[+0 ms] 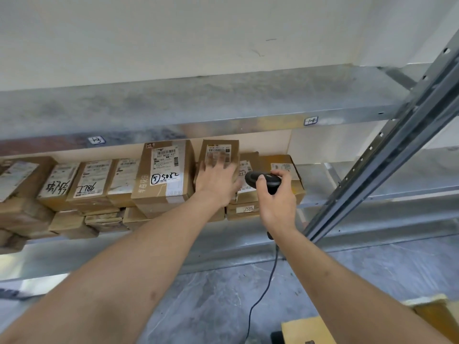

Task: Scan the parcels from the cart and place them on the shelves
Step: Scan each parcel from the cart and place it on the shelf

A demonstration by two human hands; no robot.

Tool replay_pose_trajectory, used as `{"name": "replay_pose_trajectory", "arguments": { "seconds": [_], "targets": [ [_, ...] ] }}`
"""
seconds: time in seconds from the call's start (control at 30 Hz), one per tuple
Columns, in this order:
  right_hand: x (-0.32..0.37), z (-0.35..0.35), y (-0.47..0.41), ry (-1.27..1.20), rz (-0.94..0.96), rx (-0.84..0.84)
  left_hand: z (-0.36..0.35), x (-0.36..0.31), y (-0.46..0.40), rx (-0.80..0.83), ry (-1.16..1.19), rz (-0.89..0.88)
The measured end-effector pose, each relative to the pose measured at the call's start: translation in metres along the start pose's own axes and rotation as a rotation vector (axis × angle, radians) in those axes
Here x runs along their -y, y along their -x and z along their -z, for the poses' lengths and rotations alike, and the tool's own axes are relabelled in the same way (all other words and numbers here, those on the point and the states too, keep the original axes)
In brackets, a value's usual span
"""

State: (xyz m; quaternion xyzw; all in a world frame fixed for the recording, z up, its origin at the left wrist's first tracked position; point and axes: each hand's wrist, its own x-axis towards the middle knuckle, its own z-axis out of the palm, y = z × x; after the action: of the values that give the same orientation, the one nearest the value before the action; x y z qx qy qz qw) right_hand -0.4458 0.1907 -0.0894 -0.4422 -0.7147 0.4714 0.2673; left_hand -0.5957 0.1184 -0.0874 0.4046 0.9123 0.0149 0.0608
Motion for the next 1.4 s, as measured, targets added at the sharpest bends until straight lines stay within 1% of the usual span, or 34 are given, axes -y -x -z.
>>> {"name": "replay_pose_trajectory", "arguments": {
  "seconds": [0.07, 0.13, 0.37, 0.63, 0.87, 1.13, 1.4],
  "targets": [
    [0.001, -0.003, -0.003, 0.001, 0.010, 0.005, 0.001, 0.006, -0.001, 0.074, 0.009, -0.045],
    [0.003, -0.006, -0.005, 0.000, 0.017, 0.011, 0.002, 0.008, -0.001, 0.107, 0.019, -0.024],
    [0.006, -0.008, -0.007, -0.012, 0.020, 0.030, 0.004, 0.003, -0.003, 0.088, -0.010, 0.095],
    [0.005, 0.008, -0.006, -0.018, 0.025, -0.005, 0.012, -0.001, -0.009, 0.122, -0.035, 0.103],
    [0.015, 0.021, 0.009, -0.063, 0.013, -0.071, 0.031, -0.013, 0.003, 0.058, -0.035, -0.032],
    [0.032, 0.033, 0.052, -0.136, -0.036, -0.218, 0.049, -0.027, 0.046, -0.056, 0.013, -0.218],
    [0.043, 0.058, 0.135, -0.115, -0.030, -0.464, 0.064, -0.041, 0.100, -0.103, -0.008, -0.479]
  ]
}}
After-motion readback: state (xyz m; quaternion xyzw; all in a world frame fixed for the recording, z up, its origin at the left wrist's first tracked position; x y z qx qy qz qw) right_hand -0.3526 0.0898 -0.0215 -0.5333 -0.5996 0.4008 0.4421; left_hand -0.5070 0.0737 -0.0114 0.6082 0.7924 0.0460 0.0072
